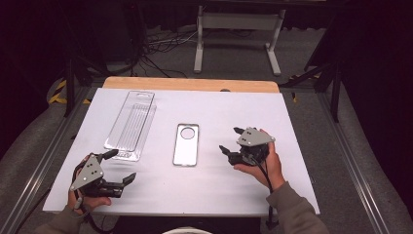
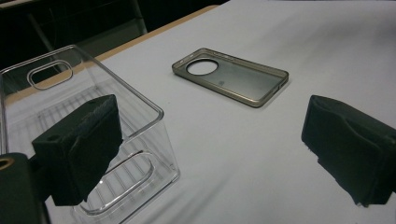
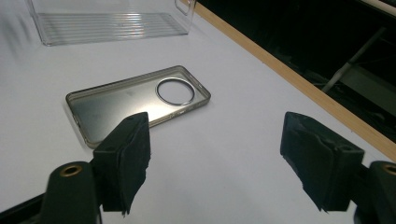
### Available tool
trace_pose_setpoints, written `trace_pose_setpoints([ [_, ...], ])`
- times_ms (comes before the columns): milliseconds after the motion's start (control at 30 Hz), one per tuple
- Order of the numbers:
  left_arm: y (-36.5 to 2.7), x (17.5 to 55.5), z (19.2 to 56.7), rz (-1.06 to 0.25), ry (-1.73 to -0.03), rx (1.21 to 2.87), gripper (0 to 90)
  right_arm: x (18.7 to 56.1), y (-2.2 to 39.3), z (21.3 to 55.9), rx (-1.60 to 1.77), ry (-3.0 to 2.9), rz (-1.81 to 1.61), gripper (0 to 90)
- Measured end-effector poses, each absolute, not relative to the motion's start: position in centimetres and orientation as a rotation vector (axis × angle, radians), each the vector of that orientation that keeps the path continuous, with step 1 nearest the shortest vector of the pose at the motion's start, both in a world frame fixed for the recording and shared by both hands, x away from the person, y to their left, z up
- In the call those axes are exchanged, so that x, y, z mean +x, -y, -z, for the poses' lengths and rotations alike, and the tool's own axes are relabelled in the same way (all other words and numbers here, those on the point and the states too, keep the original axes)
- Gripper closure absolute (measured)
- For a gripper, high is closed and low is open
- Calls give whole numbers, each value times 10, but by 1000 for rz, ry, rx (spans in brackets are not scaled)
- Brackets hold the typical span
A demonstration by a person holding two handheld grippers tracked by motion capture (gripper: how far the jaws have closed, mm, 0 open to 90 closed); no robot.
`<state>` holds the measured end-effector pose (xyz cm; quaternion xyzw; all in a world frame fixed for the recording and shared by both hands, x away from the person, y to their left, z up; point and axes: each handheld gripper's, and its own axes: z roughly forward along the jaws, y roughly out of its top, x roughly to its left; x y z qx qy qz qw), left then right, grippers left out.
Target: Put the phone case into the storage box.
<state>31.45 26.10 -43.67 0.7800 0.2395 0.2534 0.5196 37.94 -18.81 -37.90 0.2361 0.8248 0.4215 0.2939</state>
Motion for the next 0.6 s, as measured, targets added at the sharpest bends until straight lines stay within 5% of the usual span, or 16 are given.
trace_pose_setpoints([
  [600,-262,314,438,-576,-558,1877,45,476,118,369,738,-2458,-899,240],
])
